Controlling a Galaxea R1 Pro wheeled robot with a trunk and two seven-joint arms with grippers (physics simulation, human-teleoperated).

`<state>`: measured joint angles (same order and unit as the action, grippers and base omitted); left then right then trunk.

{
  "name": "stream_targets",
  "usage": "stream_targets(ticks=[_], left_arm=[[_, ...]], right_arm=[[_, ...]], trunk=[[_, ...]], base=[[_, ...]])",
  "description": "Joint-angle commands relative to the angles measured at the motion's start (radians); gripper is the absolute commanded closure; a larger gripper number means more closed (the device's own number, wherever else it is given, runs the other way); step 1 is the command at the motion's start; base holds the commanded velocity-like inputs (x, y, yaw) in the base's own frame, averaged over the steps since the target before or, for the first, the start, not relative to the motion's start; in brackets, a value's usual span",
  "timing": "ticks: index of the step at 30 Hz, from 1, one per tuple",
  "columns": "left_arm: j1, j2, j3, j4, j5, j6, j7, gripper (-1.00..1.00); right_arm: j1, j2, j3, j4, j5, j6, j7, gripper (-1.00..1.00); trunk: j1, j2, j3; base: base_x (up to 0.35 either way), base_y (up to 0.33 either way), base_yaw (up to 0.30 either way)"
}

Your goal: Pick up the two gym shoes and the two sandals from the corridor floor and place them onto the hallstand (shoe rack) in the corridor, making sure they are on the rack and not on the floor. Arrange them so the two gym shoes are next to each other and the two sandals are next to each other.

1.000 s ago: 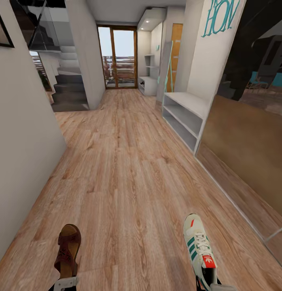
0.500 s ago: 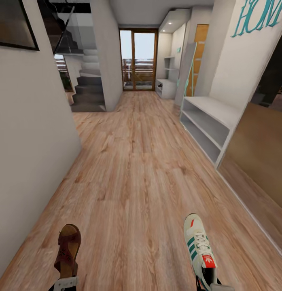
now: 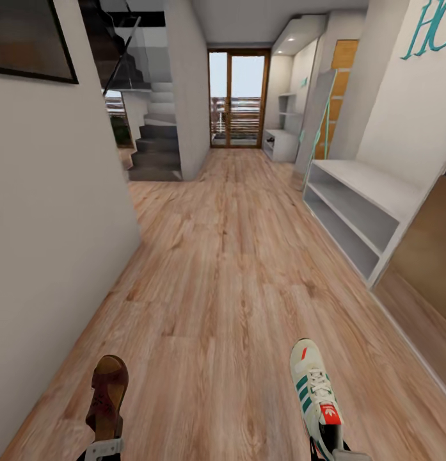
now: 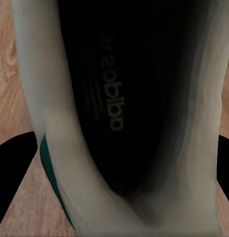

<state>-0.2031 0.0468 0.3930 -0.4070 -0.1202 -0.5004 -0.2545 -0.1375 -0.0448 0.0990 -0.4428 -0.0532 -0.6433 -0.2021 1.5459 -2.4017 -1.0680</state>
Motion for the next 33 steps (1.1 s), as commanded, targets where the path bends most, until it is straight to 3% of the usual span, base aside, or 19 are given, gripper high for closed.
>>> stream_targets(ticks=[1,33], left_arm=[[-0.001,-0.001,0.009,0.0,-0.013,-0.004,-0.005,1.0],[-0.001,-0.001,0.009,0.001,-0.013,-0.004,-0.005,1.0]], right_arm=[[-0.001,-0.001,0.008,0.0,-0.005,-0.003,-0.006,1.0],[-0.001,-0.001,0.008,0.002,-0.005,-0.003,-0.006,1.0]], trunk=[[0.0,0.0,-0.001],[0.0,0.0,0.0]], base=[[0.338,0.0,0.02],[0.339,0.0,0.001]])
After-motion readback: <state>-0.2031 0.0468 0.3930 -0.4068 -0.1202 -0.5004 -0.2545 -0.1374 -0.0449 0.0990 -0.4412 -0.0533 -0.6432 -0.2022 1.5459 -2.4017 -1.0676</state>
